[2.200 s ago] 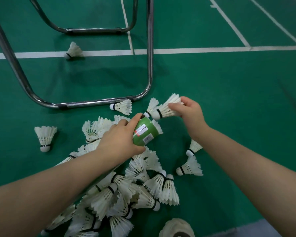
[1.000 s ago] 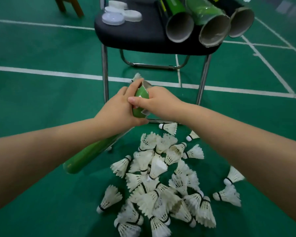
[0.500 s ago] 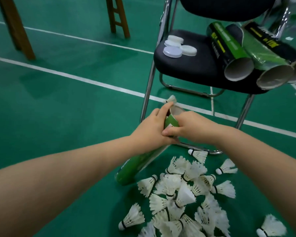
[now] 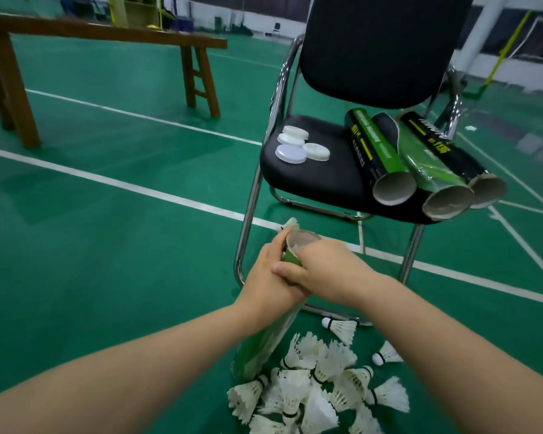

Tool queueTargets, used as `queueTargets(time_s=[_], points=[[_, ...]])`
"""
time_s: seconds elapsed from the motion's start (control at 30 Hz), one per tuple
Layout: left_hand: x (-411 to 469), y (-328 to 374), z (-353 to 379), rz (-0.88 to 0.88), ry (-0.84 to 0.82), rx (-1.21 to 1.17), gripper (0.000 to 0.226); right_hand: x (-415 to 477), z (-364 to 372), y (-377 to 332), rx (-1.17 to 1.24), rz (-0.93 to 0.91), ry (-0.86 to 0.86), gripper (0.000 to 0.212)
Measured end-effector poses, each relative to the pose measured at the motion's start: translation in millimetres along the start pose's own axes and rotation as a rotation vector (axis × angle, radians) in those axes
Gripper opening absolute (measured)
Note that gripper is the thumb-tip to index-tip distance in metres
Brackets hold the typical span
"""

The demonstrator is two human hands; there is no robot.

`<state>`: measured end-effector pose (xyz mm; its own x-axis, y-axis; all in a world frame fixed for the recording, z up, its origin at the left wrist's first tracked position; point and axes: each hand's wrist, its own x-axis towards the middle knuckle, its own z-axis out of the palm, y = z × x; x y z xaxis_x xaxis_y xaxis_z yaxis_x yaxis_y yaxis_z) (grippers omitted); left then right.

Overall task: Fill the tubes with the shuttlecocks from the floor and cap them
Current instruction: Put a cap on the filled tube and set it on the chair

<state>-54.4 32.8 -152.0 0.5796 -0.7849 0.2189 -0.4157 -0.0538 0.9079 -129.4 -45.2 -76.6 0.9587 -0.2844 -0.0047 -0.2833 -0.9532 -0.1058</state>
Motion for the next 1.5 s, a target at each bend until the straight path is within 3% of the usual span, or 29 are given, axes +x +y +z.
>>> queueTargets(time_s=[0.2, 0.3, 0.43, 0.6, 0.73, 0.9, 1.17, 1.33, 1.5], points=[[11.4, 1.7, -19.7, 0.026, 0.041, 0.032, 0.084, 15.8, 18.3, -10.9, 0.037, -0.035, 0.233, 0.051], [17.4, 3.1, -30.5, 0.029, 0.068, 0.019, 0.078, 24.9, 14.7, -14.8, 0.111, -0.089, 0.228, 0.049], [29.6, -0.8, -36.6, 0.026, 0.158, 0.012, 0.070, 44.0, 16.5, -14.6, 0.190, -0.118, 0.226, 0.064], [45.7, -10.0, -36.2, 0.020, 0.215, 0.027, 0.064, 58.1, 15.3, -11.2, 0.202, -0.091, 0.242, 0.054], [53.6, -13.6, -34.0, -0.016, 0.270, 0.021, 0.060, 72.6, 15.6, -6.9, 0.188, -0.107, 0.223, 0.062], [66.1, -16.1, -28.0, -0.057, 0.258, -0.226, 0.059, 90.7, 18.6, 0.8, 0.207, -0.120, 0.305, 0.063], [85.4, -29.5, -26.4, -0.115, 0.249, -0.217, 0.057, 108.7, 21.0, 15.8, 0.281, -0.151, 0.303, 0.058], [90.1, -27.0, -27.1, -0.099, 0.317, -0.041, 0.078, 121.4, 14.9, 28.2, 0.362, -0.059, 0.511, 0.045], [94.8, -23.1, -22.6, -0.099, 0.361, -0.062, 0.082, 145.6, 7.6, 40.9, 0.125, 0.087, 0.669, 0.041]])
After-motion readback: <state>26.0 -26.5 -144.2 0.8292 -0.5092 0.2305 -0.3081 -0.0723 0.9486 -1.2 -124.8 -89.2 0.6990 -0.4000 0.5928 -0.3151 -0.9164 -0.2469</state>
